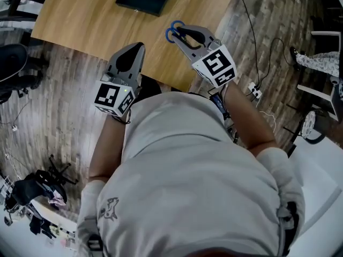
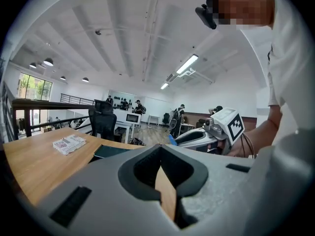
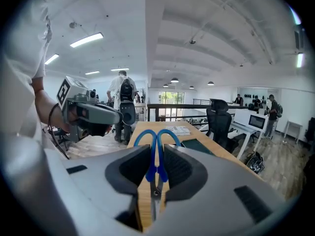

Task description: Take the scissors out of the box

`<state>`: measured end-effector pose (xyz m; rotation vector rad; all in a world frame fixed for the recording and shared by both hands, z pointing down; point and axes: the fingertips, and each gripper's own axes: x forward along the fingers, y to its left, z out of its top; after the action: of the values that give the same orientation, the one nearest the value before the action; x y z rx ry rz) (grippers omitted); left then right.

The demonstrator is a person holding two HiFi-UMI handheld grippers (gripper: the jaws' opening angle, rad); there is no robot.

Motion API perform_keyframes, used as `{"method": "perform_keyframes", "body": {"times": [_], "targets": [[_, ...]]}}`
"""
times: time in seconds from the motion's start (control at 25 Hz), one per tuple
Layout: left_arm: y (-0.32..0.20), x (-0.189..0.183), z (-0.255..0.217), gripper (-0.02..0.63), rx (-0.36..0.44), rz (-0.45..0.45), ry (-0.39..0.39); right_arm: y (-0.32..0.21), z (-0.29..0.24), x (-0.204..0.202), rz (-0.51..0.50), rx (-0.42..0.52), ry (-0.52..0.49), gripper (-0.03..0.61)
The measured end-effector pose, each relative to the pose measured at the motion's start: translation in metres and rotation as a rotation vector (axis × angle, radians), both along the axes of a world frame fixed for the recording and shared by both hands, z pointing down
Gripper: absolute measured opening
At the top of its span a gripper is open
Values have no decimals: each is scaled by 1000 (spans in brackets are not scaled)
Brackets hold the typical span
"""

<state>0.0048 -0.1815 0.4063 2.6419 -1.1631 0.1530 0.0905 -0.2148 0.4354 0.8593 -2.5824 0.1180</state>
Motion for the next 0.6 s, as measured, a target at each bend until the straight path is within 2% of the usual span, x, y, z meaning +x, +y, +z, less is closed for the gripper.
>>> {"method": "perform_keyframes", "body": {"times": [0.28, 0.6], "targets": [[21, 8, -15, 5, 48, -24, -5, 35, -24, 8, -32, 39, -74, 92], [36, 10, -23, 5, 79, -41, -11, 60, -26, 21, -28, 59, -93, 92]]}}
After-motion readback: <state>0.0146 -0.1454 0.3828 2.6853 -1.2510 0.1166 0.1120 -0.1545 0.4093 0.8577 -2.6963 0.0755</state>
